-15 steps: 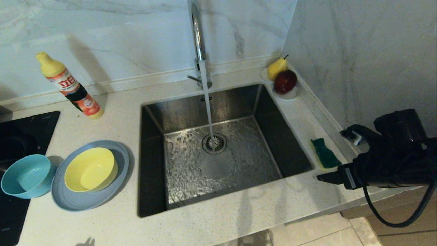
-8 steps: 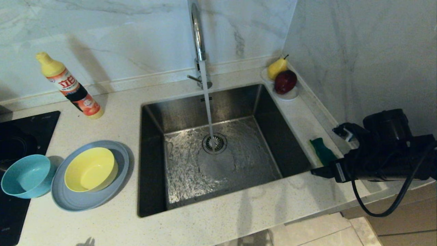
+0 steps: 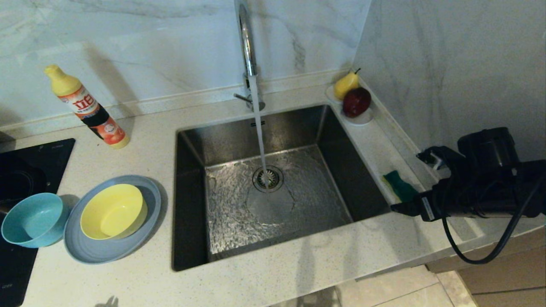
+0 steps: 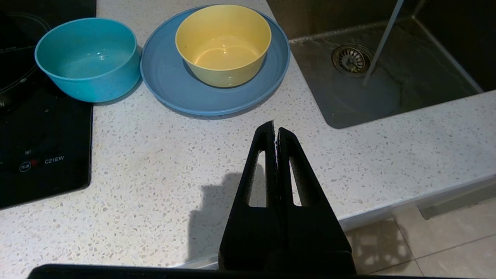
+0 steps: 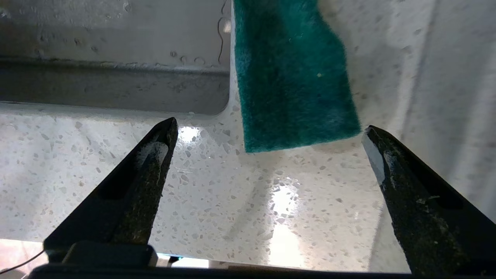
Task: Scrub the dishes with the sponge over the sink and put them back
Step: Pick up a bowl and the sponge
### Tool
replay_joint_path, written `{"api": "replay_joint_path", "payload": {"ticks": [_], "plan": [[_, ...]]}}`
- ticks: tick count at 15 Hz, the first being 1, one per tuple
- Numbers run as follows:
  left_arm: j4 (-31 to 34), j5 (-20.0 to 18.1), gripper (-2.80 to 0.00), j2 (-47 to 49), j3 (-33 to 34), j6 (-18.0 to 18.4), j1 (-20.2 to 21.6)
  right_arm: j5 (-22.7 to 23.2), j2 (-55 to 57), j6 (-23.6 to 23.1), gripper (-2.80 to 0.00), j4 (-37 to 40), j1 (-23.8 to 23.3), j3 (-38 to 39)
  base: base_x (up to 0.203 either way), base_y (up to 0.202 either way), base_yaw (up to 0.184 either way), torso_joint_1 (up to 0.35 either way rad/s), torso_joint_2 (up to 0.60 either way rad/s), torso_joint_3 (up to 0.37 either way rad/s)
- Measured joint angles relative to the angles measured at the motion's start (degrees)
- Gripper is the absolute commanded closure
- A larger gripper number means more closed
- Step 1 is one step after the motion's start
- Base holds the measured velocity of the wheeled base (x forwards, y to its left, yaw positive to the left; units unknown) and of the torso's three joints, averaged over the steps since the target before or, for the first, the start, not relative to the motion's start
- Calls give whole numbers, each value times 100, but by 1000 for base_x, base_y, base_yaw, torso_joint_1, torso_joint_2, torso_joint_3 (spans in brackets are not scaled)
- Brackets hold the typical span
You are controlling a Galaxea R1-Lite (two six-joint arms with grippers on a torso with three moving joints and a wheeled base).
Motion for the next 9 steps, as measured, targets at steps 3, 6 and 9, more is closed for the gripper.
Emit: {"api": "replay_joint_path", "payload": {"ticks": [3, 6, 9], "plan": [[-5, -2, 0, 0, 0, 2, 0, -16, -20, -60, -280, -18, -11, -66, 0, 0, 0, 0, 0, 0], [-2, -5, 0, 0, 0, 2, 0, -7, 23, -152, -280, -96, -13, -97, 0, 0, 0, 0, 0, 0], [-2, -2, 0, 0, 0, 2, -1, 13, 63, -268, -280, -102, -13, -135, 0, 0, 0, 0, 0, 0]]}}
